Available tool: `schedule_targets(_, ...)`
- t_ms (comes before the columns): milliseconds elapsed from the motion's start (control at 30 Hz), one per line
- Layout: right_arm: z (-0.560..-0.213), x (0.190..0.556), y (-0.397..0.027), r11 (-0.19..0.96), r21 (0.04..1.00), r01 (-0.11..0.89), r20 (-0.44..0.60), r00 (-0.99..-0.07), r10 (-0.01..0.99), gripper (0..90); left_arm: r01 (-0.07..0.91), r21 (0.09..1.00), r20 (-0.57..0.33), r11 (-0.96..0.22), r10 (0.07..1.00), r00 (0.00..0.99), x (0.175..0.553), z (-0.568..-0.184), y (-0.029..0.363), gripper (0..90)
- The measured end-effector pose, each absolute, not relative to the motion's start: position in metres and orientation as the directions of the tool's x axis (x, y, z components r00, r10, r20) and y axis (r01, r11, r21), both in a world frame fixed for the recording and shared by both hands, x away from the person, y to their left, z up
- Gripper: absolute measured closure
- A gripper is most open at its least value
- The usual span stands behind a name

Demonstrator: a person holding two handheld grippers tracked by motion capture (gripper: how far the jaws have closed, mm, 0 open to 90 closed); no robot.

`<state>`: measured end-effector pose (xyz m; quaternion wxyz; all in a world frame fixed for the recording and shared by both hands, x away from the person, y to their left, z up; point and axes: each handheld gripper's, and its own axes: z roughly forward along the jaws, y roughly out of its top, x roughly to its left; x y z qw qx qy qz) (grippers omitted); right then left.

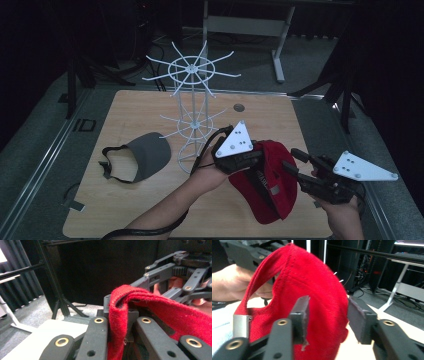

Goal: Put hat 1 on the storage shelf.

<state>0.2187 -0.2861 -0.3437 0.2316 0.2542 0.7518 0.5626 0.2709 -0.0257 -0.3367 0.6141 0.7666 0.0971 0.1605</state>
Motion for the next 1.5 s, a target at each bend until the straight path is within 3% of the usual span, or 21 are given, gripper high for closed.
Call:
schedule_targets(200,-0.344,0.220,-0.280,0.276,0.955,0.106,-0.101,-0.761,0.641,66.5,-0.051,0.975,0.124,-0.219,0.338,0.933,0.271,-0.336,-0.024,85.7)
schedule_targets(333,-0.344,0.220,-0.277,0.303,0.946,0.113,-0.106,-0.777,0.620,84.5,-0.054,0.971,0.135,-0.231,0.354,0.926,0.273,-0.336,-0.023,85.6)
schedule_targets(400,-0.343,0.218,-0.275,0.314,0.944,0.101,-0.118,-0.786,0.607,86.8,-0.044,0.974,0.125,-0.224,0.361,0.924,0.275,-0.336,-0.021,85.6)
schedule_targets(967,-0.332,0.217,-0.284,0.201,0.972,0.119,-0.031,-0.786,0.617,88.5,-0.050,0.972,0.132,-0.230,0.356,0.925,0.274,-0.336,-0.018,82.6)
schedule_targets(1233,-0.324,0.221,-0.287,0.167,0.978,0.124,-0.012,-0.768,0.641,88.5,-0.059,0.967,0.148,-0.246,0.363,0.920,0.270,-0.335,-0.012,60.3)
schedule_targets(1500,-0.317,0.223,-0.285,0.166,0.979,0.117,-0.019,-0.760,0.649,88.4,-0.067,0.970,0.156,-0.232,0.391,0.907,0.262,-0.337,0.000,52.0)
